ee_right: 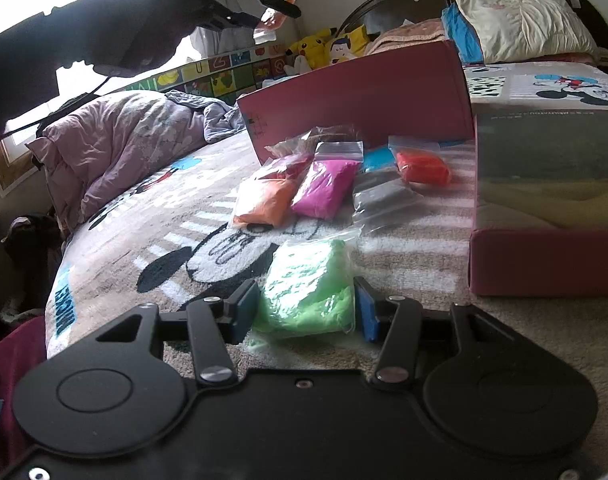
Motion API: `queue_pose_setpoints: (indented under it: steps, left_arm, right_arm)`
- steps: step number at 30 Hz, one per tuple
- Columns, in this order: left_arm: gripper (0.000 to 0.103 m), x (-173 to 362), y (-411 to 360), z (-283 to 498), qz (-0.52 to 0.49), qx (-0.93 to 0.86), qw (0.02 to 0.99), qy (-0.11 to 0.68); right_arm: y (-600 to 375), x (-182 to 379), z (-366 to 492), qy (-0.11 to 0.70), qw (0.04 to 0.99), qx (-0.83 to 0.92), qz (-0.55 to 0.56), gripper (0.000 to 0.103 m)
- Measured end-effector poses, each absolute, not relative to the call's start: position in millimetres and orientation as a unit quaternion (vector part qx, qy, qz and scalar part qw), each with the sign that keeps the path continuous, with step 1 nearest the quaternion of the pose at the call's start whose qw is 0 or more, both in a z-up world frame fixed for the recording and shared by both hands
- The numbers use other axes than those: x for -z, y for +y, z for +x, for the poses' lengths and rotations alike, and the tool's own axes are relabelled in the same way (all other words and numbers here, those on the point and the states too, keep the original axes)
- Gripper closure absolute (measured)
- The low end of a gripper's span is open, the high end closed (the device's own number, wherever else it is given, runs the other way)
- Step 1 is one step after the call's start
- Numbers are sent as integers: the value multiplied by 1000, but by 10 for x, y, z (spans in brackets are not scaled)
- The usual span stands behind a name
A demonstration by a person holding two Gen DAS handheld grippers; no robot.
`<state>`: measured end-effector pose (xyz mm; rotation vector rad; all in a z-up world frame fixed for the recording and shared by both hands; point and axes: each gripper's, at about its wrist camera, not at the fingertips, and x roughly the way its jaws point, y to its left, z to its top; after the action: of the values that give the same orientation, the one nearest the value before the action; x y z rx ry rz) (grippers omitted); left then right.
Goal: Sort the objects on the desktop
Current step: 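Carry the orange clay bag over the pink shoebox with the left tool, then lower the orange bag into the pink shoebox and open the left tool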
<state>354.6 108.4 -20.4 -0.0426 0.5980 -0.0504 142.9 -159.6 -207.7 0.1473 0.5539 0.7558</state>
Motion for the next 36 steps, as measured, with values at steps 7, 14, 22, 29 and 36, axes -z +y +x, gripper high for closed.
queue_pose_setpoints:
  steps: [7,14,22,29,36]
  left_arm:
    - [60,301,1142,3899,-44,-5,948,314]
    - [60,435,1136,4231,-48,-28,935,350]
    - [60,639,1109,4584,-35,-54,911,408]
    - [60,909,1157,4757,-20,-70,882,465]
    - [60,1143,1226,4770,-13,-78,863,499]
  right_arm:
    - [-1605,2082,1436,267,889,-365,75,54]
    - [-1613,2087,1445,268,887,-367,80,54]
    - [-1626,2100,1455,268,886,-369,86,54]
    - [-1639,2106,1458,269,884,-371,92,54]
    - [-1648,2111,1467,270,883,-372,95,54]
